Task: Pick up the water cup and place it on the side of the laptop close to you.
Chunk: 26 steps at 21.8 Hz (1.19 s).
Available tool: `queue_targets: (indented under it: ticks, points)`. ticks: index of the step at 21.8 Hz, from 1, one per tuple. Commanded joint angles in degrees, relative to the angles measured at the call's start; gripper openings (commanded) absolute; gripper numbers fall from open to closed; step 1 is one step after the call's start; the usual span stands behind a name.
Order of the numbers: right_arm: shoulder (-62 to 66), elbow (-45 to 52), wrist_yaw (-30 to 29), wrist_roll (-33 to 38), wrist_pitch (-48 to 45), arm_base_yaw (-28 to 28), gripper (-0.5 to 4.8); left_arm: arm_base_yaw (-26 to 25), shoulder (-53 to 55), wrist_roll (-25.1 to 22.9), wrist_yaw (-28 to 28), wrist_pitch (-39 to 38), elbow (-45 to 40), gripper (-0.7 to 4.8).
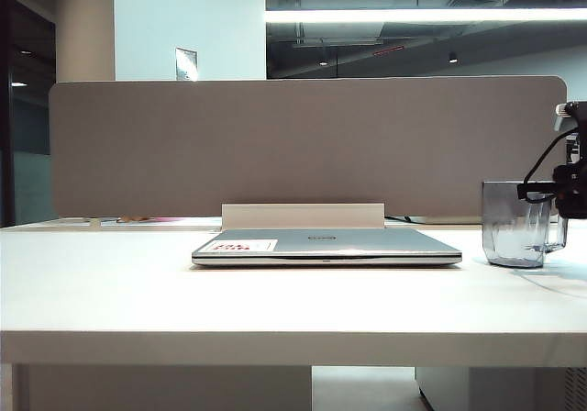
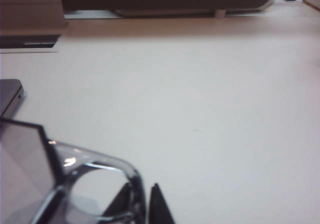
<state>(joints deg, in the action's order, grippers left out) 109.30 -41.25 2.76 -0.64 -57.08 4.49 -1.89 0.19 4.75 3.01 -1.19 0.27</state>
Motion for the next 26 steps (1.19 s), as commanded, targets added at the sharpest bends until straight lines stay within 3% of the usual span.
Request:
queue_targets:
  ticks: [1,7,11,16,19,26]
  points:
    - [-0.15,-0.17,-0.02,-0.07,-0.15,-0.02,0.01,0.07,0.04,0.15,0.26,0.37,0.17,-0.06]
    - [-0.31,-0.17,-0.59,-0.07,0.07,-0.07,-0.01,0.07,0.04,0.15,0.24,0.37,0.17,-0.06]
    - [-3.48,-0.13,-3.96,-0.07,3.43,-0.68,-0.01,0.07,0.04,0.15,0.24,0.39,0.17,-0.06]
    - [-10.54,-0.04,-4.02,-0.02,9.27,-2.73,-0.02,0.07,0.04,0.15,0.26,0.39,0.17,-0.06]
    - [-16.22,0.39,-3.98,0.39,13.77,-5.73,-0.02,0.07,0.04,0.17,0.26,0.39,0.17,-0.06]
    - [-25.00,7.80,-0.63,1.07,13.05,-14.49,-0.02,0.07,0.04,0.17,0.28,0.39,0.17,-0.06]
